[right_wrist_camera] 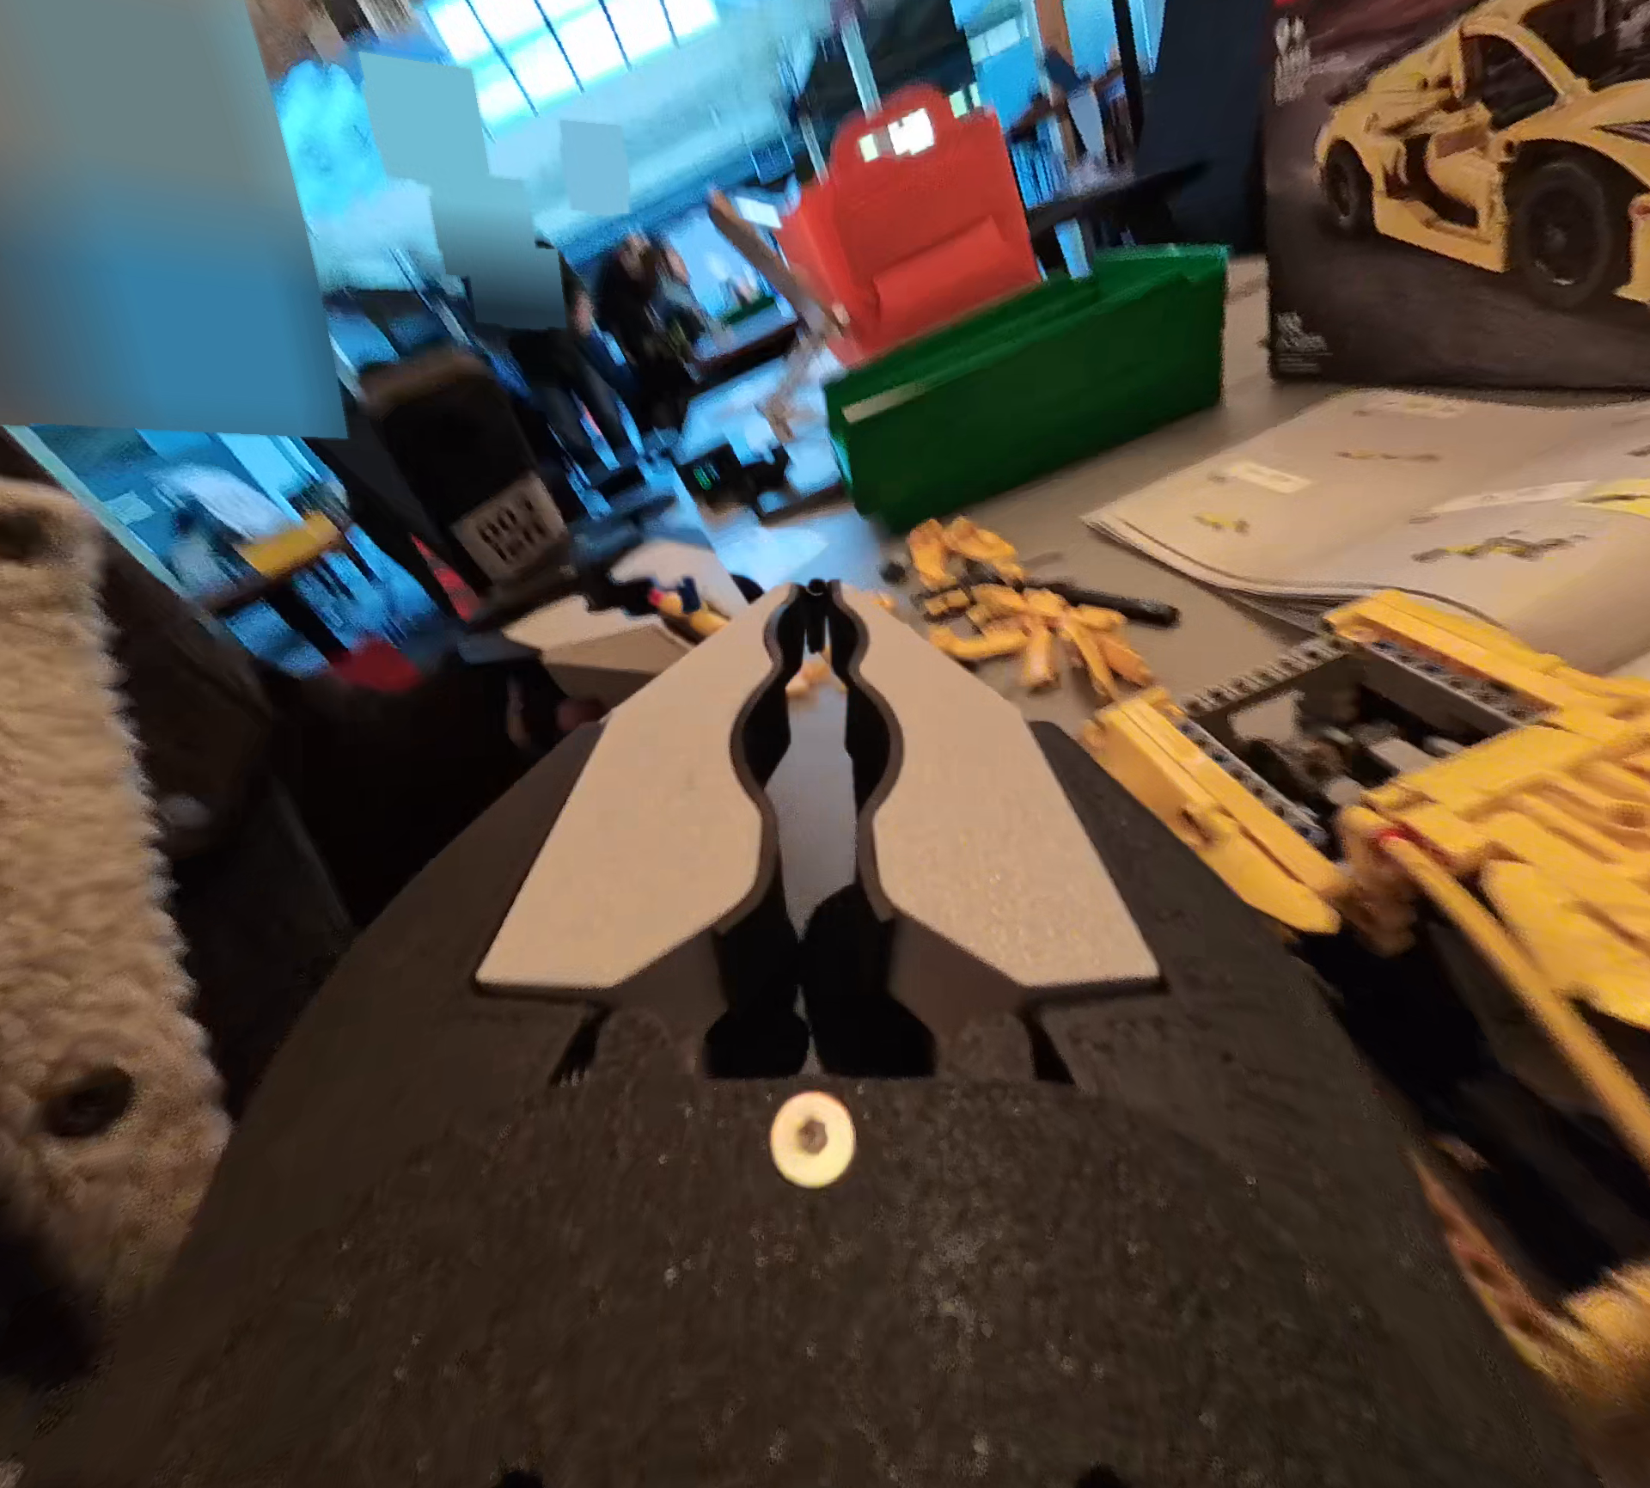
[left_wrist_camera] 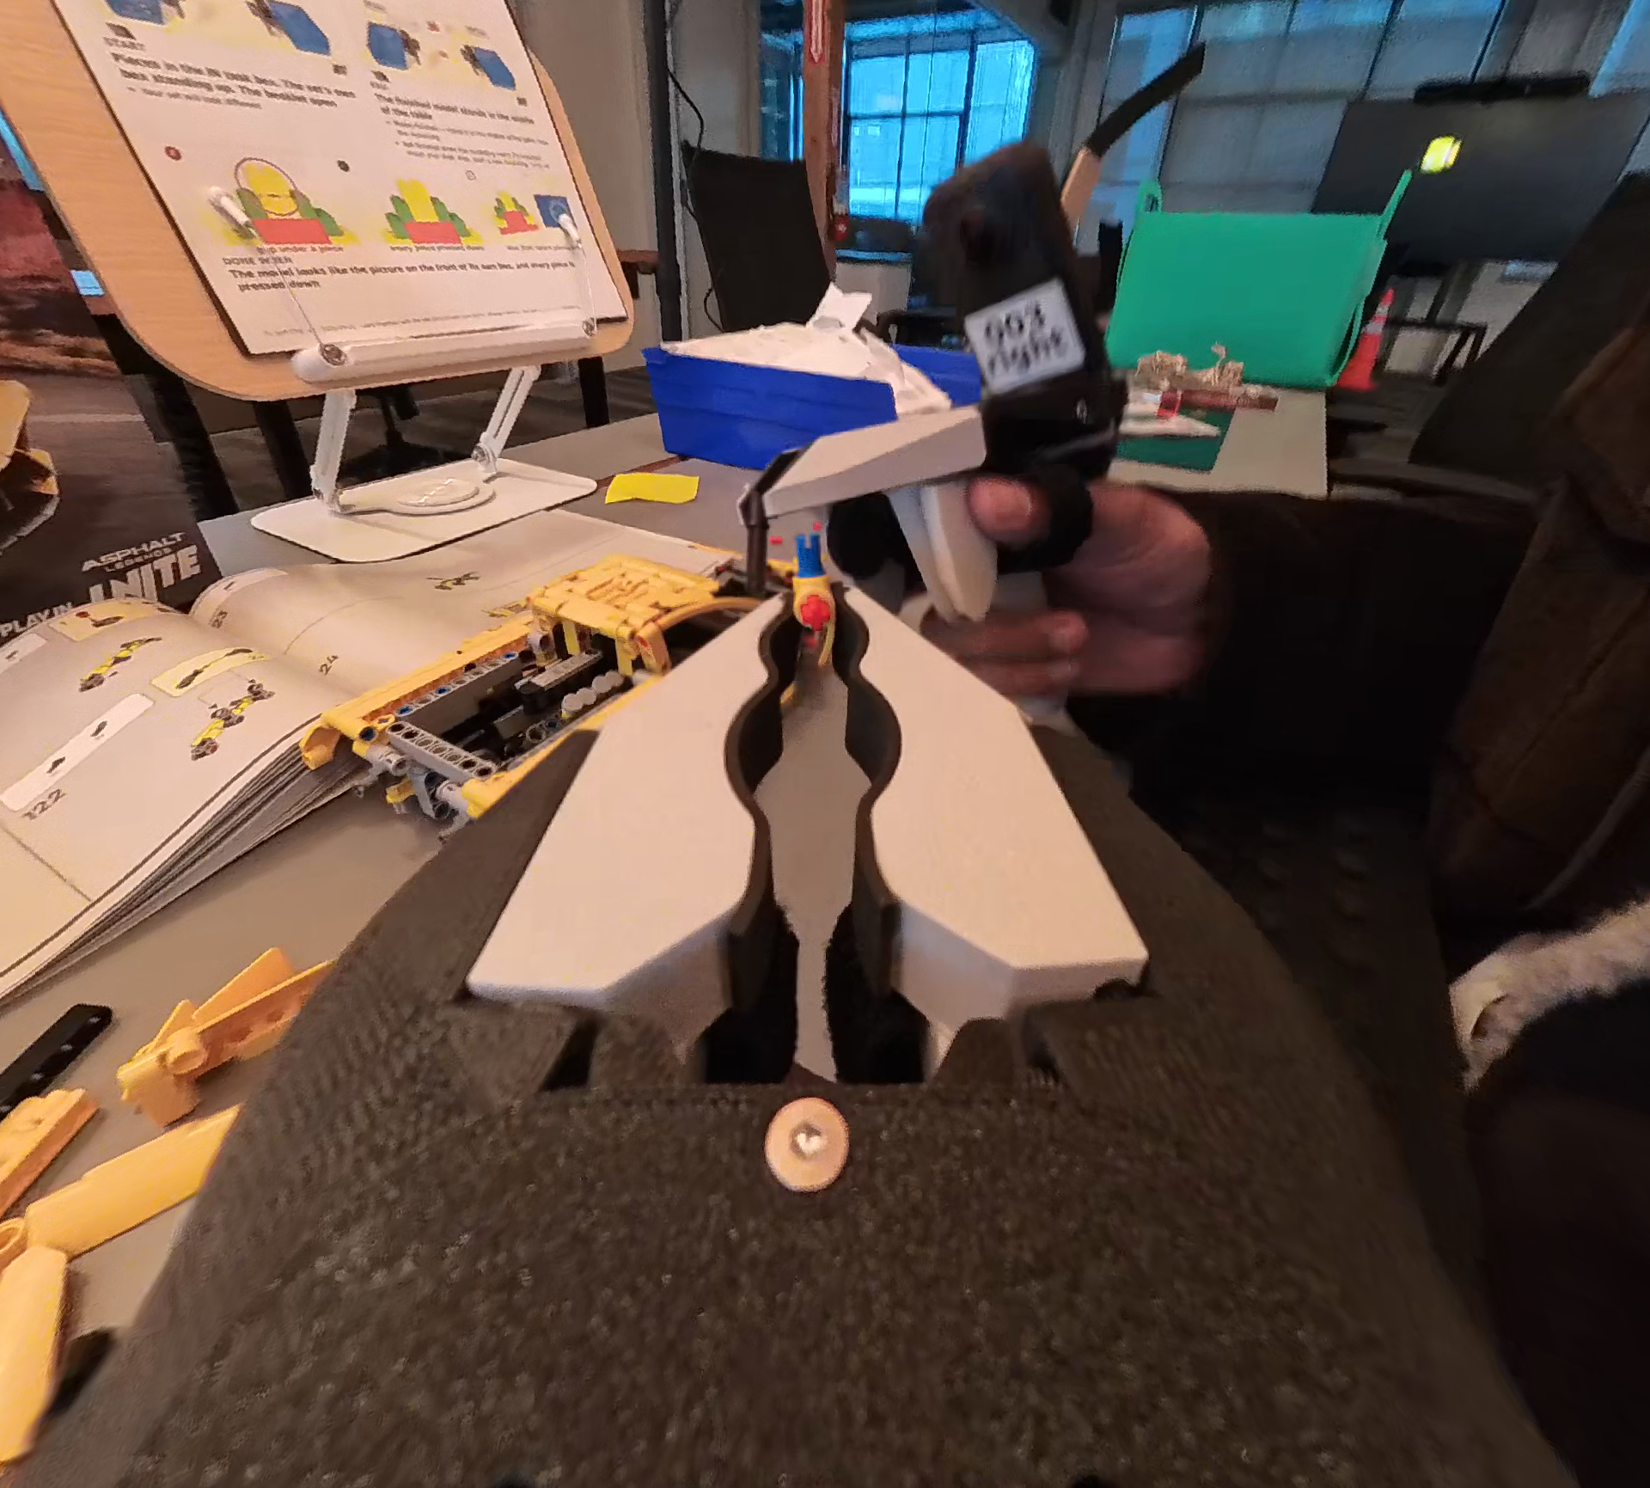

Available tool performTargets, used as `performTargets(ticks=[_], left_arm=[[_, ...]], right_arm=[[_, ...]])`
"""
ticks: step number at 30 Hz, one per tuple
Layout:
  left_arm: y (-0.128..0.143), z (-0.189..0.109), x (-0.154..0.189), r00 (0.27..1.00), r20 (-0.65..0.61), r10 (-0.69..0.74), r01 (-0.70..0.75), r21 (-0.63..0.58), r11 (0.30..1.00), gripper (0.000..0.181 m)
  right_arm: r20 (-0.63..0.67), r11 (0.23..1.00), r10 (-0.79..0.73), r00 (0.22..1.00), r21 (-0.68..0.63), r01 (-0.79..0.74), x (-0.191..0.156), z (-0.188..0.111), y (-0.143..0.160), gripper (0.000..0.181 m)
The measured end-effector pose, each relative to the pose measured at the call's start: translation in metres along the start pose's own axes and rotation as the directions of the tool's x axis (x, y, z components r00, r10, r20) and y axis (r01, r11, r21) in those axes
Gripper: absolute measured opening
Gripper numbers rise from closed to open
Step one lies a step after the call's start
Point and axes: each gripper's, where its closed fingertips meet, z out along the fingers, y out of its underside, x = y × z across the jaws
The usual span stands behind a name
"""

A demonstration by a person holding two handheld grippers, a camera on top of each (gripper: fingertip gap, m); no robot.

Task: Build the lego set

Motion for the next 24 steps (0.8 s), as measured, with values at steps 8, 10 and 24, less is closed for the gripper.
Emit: performTargets(ticks=[8, 10, 24], left_arm=[[0.026, 0.003, -0.006, 0.995, 0.015, 0.095, -0.092, -0.14, 0.986, 0.006], [0.028, 0.004, -0.003, 0.993, 0.009, 0.12, -0.118, -0.147, 0.982, 0.006], [0.03, 0.006, 0.0, 0.992, -0.013, 0.123, -0.124, -0.15, 0.981, 0.006]], right_arm=[[-0.119, 0.776, -0.287, 0.951, -0.61, 0.158, 0.053, -0.063, 0.087, 0.004], [-0.136, 0.744, -0.321, 0.937, -0.648, 0.161, 0.062, -0.076, 0.096, 0.004], [-0.133, 0.67, -0.363, 0.922, -0.725, 0.158, 0.074, -0.13, 0.117, 0.004]])
